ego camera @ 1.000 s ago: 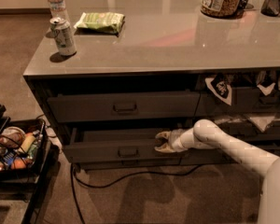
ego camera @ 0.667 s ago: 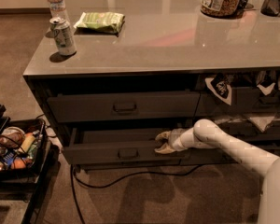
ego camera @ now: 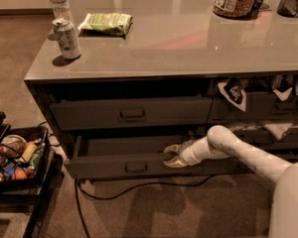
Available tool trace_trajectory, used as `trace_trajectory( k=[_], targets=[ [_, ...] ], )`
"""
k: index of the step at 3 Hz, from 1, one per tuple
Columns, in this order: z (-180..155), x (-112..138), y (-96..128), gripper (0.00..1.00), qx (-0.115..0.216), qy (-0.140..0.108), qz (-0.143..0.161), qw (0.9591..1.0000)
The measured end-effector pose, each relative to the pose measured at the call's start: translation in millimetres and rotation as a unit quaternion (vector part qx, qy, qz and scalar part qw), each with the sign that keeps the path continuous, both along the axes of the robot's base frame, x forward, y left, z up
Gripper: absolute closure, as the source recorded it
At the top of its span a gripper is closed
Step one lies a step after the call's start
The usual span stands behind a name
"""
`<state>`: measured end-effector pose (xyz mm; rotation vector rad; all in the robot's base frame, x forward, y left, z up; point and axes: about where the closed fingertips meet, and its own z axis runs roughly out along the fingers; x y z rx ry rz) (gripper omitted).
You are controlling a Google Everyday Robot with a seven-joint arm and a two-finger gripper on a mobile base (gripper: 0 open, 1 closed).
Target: Open middle drawer
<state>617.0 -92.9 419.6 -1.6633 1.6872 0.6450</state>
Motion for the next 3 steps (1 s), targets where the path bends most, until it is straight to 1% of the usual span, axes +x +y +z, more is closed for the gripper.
trace_trajectory(
  k=[1, 2, 3],
  targets=[
    [1.4, -11.6, 6.8, 1.0, 0.02, 0.042, 0.002, 0.9989],
    [1.5, -12.6, 3.9, 1.0, 0.02, 0.042, 0.002, 0.9989],
    [4.4, -19.3, 3.8, 1.0, 0.017, 0.052, 0.009, 0.9984]
  ],
)
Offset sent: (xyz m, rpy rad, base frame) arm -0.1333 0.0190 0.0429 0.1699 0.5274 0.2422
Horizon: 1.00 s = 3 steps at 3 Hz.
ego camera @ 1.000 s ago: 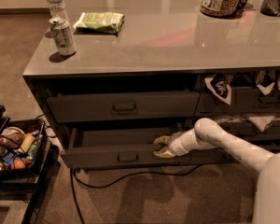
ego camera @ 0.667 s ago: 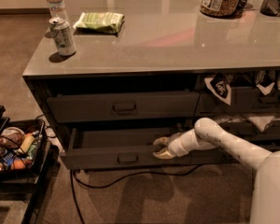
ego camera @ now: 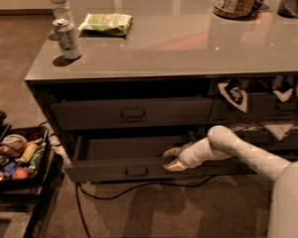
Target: Open middle drawer
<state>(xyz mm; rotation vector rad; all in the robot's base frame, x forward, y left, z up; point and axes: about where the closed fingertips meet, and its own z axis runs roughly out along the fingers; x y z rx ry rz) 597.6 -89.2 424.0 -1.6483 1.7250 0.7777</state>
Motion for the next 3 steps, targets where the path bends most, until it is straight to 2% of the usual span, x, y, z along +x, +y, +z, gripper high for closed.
trace_trajectory(
  k=[3],
  targets=[
    [7.1, -8.3, 2.5, 1.0, -0.029, 0.017, 0.018, 0.9993]
  ],
)
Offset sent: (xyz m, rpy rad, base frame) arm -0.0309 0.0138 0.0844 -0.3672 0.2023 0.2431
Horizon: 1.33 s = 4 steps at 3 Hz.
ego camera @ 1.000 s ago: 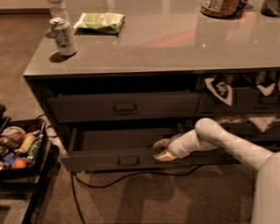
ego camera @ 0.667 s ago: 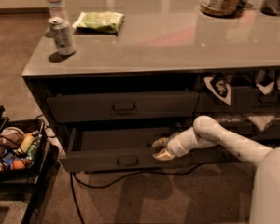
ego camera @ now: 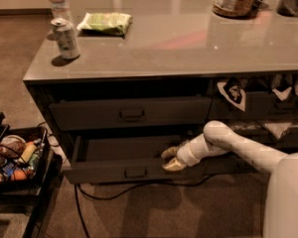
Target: Open middle drawer
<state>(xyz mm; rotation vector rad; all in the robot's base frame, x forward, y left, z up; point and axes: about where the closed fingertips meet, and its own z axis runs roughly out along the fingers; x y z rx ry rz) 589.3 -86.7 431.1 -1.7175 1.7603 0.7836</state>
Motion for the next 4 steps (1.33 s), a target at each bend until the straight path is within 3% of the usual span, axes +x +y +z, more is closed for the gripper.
trace_trajectory(
  k=[2, 4],
  targets=[
    [4, -14, 7, 1.0, -0.047, 0.02, 0.027, 0.9983],
    [6, -21, 11, 1.0, -0.056, 0.026, 0.033, 0.9976]
  ],
)
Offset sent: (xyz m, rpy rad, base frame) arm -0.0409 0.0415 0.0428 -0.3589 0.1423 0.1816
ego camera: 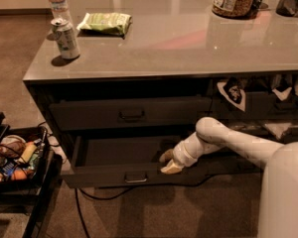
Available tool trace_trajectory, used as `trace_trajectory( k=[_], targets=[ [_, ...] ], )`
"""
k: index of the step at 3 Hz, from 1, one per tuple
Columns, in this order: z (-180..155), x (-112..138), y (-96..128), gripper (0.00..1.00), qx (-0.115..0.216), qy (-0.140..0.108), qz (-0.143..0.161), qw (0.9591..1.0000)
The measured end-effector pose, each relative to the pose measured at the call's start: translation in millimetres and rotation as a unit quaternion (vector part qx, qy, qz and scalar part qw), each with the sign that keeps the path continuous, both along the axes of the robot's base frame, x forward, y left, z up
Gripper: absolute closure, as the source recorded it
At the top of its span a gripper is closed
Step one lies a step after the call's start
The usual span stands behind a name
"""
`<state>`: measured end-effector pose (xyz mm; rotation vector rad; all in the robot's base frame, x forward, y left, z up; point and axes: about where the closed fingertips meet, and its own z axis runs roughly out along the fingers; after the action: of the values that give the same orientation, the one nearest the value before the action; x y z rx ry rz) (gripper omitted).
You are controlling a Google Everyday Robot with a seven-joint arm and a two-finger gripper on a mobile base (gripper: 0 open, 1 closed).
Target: Open middle drawer
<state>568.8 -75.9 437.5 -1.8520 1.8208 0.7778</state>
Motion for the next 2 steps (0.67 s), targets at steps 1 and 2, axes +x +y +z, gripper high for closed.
trace_trajectory(
  k=[1, 2],
  targets=[
    [3.4, -2.5, 3.4, 0.81, -0.005, -0.001, 0.003, 1.0],
    [5.5, -4.6, 7.0, 0.58, -0.005, -0.004, 0.003, 1.0]
  ],
)
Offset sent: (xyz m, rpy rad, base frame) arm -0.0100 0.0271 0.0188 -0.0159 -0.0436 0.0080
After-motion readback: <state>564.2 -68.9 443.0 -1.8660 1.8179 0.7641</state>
